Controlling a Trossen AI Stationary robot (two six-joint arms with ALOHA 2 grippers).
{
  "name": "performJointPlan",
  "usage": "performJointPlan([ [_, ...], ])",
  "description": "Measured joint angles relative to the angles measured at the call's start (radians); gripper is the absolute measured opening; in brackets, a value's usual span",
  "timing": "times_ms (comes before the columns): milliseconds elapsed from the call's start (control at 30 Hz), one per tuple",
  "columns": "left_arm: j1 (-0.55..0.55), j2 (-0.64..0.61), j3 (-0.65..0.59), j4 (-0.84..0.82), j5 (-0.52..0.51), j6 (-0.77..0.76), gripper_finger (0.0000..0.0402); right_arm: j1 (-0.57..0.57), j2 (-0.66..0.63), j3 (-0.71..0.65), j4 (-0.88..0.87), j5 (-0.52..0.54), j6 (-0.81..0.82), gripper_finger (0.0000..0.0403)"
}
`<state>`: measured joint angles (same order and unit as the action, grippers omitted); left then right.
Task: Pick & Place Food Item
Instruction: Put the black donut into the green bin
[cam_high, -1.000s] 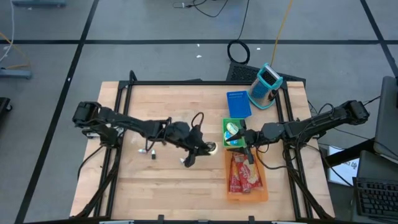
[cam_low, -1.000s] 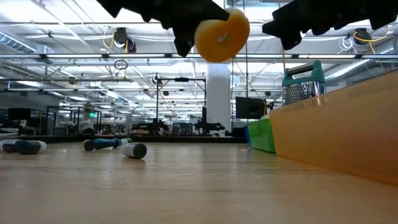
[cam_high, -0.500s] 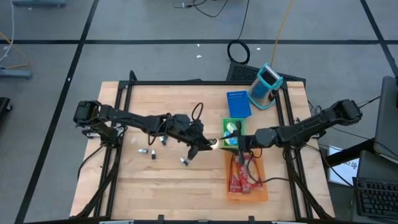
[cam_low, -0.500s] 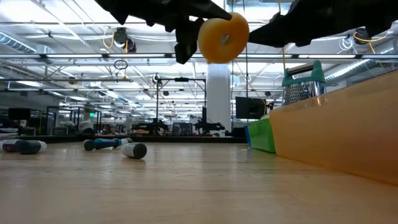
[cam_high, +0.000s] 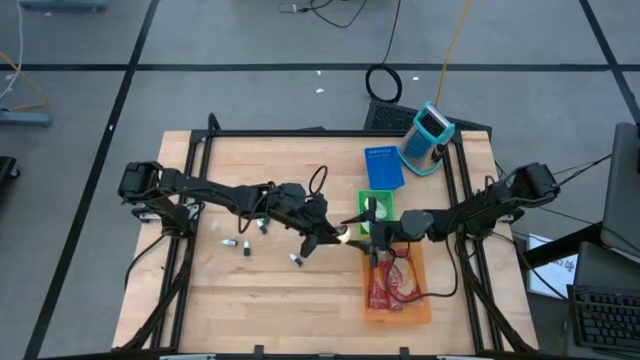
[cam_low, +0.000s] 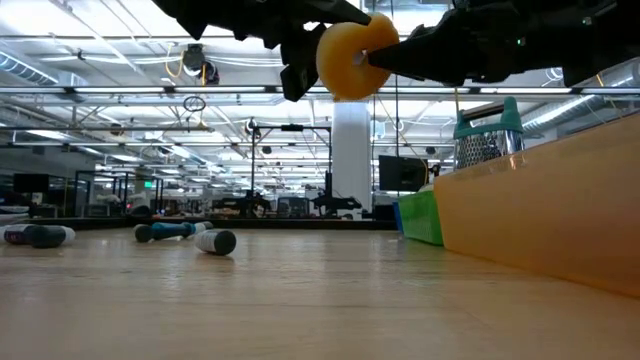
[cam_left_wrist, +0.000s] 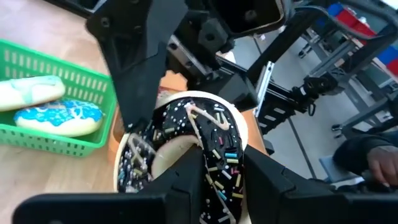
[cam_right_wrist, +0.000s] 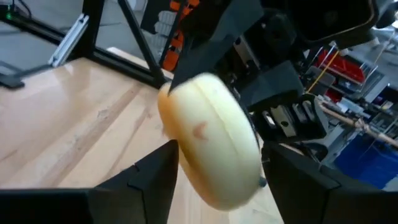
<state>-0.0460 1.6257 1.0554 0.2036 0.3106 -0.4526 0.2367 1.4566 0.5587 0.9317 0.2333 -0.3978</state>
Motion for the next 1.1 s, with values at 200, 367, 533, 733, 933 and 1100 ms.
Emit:
performJointPlan([
  [200, -0.002, 0.0, 0.0, -0.024, 0.004, -0.006, 0.0092, 0.0, -0.011, 0.0, 0.0, 0.001, -0.037, 0.023],
  [367, -0.001, -0.002, 0.0, -0.022, 0.025, -0.002, 0.0092, 0.0, -0.013, 0.0, -0.005, -0.028, -0.02, 0.0218],
  [533, -0.003, -0.002, 0.0, -0.025, 0.039, -0.002, 0.0092, 0.0, -0.013, 0.0, -0.013, -0.168, 0.014, 0.0186],
  [733, -0.004, -0.002, 0.0, -0.023, 0.019, -0.001, 0.0093, 0.0, -0.013, 0.0, -0.009, -0.179, 0.016, 0.0133],
  [933, -0.029, -0.002, 0.0, -0.016, -0.072, 0.018, 0.011, 0.0, -0.013, 0.0, -0.01, -0.183, 0.019, 0.0077],
  [1100, -0.017, -0.017, -0.001, 0.022, -0.1, 0.096, 0.0168, 0.0, -0.013, 0.0, -0.01, -0.186, 0.02, 0.0038],
])
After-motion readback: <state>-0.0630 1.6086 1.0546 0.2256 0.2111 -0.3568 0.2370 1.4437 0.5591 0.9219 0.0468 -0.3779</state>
